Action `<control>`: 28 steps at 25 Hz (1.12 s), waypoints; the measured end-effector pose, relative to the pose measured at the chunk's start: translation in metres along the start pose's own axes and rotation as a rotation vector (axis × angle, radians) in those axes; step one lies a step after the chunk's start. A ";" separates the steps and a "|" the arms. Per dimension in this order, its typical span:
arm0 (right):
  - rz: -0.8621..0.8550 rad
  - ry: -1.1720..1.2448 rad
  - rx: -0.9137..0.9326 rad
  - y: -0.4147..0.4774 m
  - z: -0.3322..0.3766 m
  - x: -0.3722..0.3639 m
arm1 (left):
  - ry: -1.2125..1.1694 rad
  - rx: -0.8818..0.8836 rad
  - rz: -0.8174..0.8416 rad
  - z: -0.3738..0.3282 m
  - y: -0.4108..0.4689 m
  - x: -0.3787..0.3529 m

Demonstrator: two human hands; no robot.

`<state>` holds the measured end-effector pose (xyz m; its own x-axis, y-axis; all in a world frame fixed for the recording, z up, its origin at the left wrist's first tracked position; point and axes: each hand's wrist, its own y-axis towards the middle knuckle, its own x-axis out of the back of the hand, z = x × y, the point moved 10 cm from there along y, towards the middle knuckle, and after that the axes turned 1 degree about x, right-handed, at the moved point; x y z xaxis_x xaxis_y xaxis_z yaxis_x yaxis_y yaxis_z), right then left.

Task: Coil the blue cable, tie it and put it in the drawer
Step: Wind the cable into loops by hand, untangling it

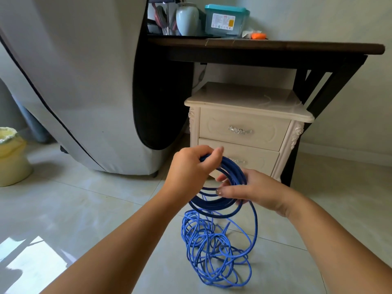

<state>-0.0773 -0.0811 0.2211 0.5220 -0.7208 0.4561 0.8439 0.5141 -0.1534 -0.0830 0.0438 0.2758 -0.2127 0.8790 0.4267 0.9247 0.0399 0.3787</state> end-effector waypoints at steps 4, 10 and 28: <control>0.004 0.042 -0.070 -0.004 -0.016 -0.005 | -0.323 0.159 -0.162 0.019 0.008 0.024; -0.130 0.692 -0.026 -0.002 -0.011 -0.016 | -0.724 0.390 -0.170 0.034 -0.003 0.012; -0.536 -0.413 0.113 -0.007 0.019 0.041 | -0.330 0.040 0.412 -0.014 -0.012 -0.013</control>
<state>-0.0644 -0.1050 0.2576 -0.0730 -0.6645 0.7437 0.9428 0.1971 0.2687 -0.0960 0.0256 0.2772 0.2757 0.9281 0.2502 0.9234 -0.3280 0.1992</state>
